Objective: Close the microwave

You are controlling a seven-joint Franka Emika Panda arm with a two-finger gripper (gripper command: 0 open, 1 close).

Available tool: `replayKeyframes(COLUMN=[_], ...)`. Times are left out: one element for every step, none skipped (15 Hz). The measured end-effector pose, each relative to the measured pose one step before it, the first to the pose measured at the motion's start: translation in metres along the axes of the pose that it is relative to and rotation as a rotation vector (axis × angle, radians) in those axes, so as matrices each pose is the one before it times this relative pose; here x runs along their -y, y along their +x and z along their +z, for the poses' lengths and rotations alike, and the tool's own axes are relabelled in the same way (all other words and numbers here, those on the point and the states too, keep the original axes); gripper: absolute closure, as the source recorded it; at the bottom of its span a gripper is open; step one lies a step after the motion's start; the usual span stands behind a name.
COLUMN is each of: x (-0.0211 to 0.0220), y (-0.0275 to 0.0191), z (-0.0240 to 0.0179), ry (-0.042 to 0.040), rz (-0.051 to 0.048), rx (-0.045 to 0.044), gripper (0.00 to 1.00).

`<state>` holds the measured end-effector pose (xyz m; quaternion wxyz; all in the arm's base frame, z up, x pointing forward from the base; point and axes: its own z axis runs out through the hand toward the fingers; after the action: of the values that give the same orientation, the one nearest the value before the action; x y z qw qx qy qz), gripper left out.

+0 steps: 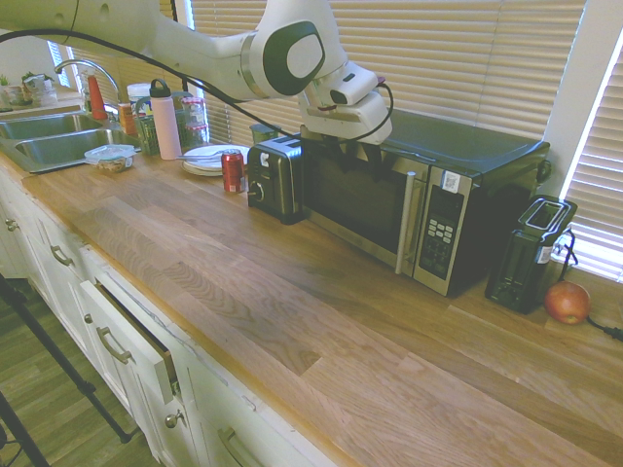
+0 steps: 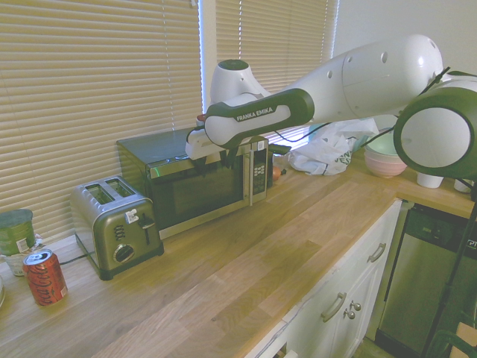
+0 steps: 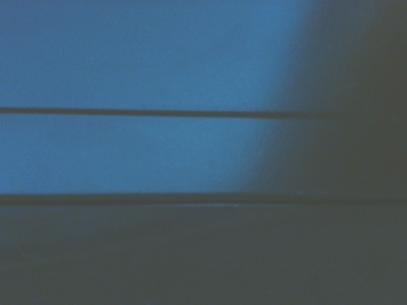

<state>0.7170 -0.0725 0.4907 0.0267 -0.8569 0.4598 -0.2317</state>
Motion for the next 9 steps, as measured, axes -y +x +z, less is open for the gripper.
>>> replayKeyframes(x=[-0.00549,-0.01801,-0.00327,-0.00557,-0.00729,-0.00851,-0.00915,-0.00886,-0.00893], y=[-0.00775,-0.02026,-0.00178,-0.00368,-0.00555,-0.00763,-0.00949,-0.01057,-0.01134], z=[0.00403,-0.00893,0.00144,0.00150,0.00012,-0.00116,-0.00106,-0.00149,-0.00002], ry=[-0.00008,-0.01328,-0.00548,-0.00706,-0.00698,-0.00536,-0.00348,0.00019,-0.00094], rz=[-0.01047,-0.01406,-0.00172,-0.00419,-0.00323,-0.00822,-0.01548,-0.01302,-0.00985], rx=[0.04342,0.05581,0.00449,0.00663,0.00788,0.01120,0.01458,0.00847,0.00653], gripper=[0.00,0.00,0.00,0.00,0.00,0.00,0.00,0.00,0.00])
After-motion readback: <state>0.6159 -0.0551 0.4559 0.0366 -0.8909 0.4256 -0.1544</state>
